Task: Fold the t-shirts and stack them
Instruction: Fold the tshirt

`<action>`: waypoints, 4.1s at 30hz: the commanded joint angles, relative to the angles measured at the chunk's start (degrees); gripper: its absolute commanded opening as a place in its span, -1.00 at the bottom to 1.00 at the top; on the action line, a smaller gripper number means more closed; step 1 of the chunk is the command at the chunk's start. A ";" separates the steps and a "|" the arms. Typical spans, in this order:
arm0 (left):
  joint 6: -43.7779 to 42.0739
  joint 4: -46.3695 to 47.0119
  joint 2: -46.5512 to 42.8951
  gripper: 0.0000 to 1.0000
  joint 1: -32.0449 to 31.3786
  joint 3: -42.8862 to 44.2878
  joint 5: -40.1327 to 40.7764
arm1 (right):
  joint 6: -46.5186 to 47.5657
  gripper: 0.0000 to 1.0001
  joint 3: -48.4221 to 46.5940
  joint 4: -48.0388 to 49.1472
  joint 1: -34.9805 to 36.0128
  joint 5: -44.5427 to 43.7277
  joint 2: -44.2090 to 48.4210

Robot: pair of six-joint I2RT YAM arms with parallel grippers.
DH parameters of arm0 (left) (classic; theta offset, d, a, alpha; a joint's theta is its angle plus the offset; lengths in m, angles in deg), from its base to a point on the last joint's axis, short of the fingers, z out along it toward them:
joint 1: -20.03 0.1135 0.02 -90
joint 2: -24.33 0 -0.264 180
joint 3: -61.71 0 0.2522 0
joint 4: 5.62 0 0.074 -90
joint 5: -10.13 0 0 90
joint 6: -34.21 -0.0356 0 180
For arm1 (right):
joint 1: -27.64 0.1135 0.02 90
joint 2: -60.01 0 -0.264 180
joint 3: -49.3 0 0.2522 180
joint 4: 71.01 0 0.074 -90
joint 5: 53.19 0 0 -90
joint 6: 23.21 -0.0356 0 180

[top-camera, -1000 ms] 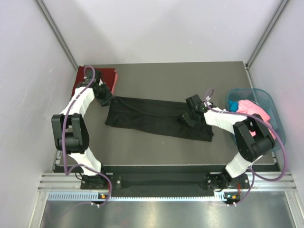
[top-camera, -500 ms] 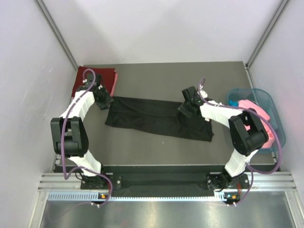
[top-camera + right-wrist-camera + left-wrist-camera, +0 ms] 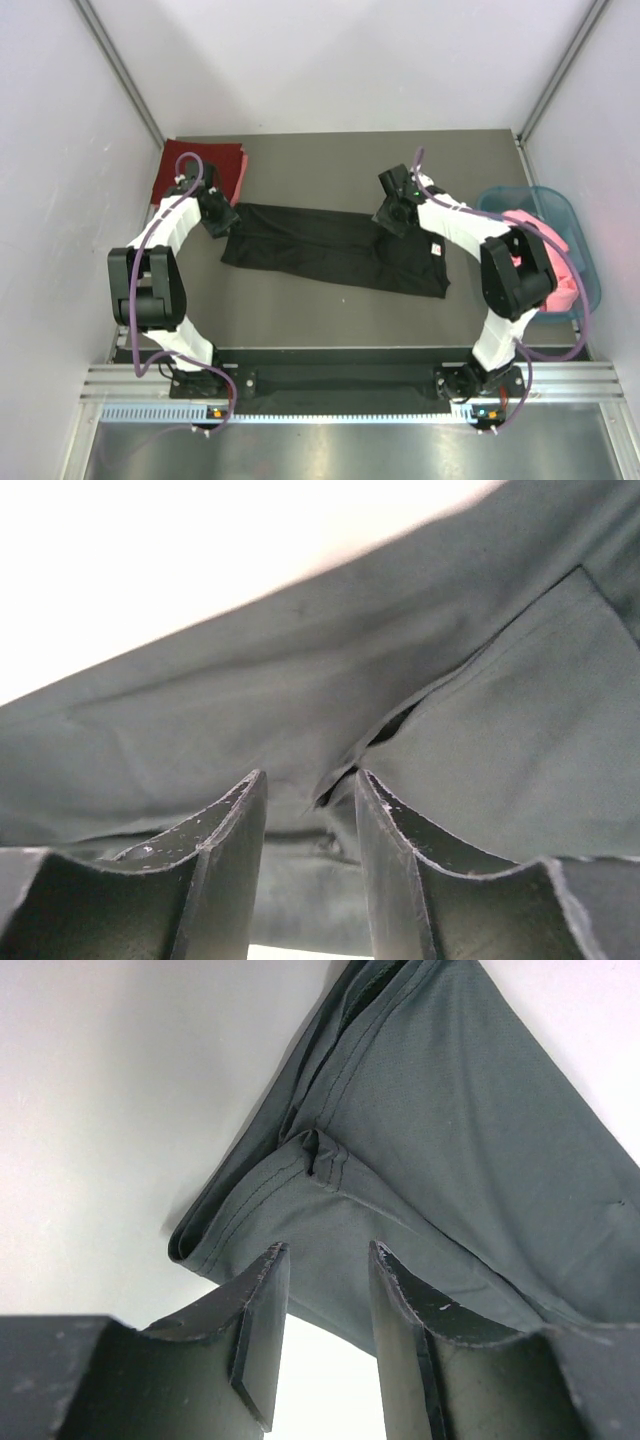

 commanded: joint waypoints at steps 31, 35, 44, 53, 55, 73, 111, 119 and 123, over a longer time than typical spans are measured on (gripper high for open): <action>0.48 3.45 -1.37 -0.16 -0.36 -0.78 -1.01 | -1.25 -1.00 -9.27 -3.81 5.63 -7.53 -8.63; 0.57 3.36 -1.20 -0.16 -0.71 -0.43 -0.92 | -1.16 -1.00 -9.54 -4.34 5.63 -8.84 -9.68; 0.65 0.99 0.38 -0.15 -1.06 0.89 5.13 | 1.64 -0.41 -13.66 -8.46 5.11 -8.68 -11.27; 2.50 9.93 0.64 -0.17 -0.97 -4.99 -4.85 | 5.69 -0.26 -7.00 -10.59 -4.47 -6.75 -3.71; 2.76 10.65 1.44 -0.17 -1.06 -4.83 -5.66 | 10.94 -0.27 -6.81 -9.01 -5.88 -5.43 -3.97; 4.96 11.71 12.25 -0.21 -1.06 -4.04 -5.76 | 37.33 -0.25 3.73 9.71 -14.84 15.66 -1.25; 6.45 12.14 12.60 -0.21 -1.06 -5.00 -3.64 | 44.54 -0.24 2.76 11.56 -17.84 19.10 -5.99; 6.89 10.75 12.60 -0.23 -0.97 -4.82 -0.75 | 44.10 -1.00 2.15 11.83 -17.75 17.70 -5.64; 7.42 9.17 11.99 -0.22 -1.06 -4.65 2.84 | 43.75 -1.00 2.33 11.39 -17.84 14.80 -3.89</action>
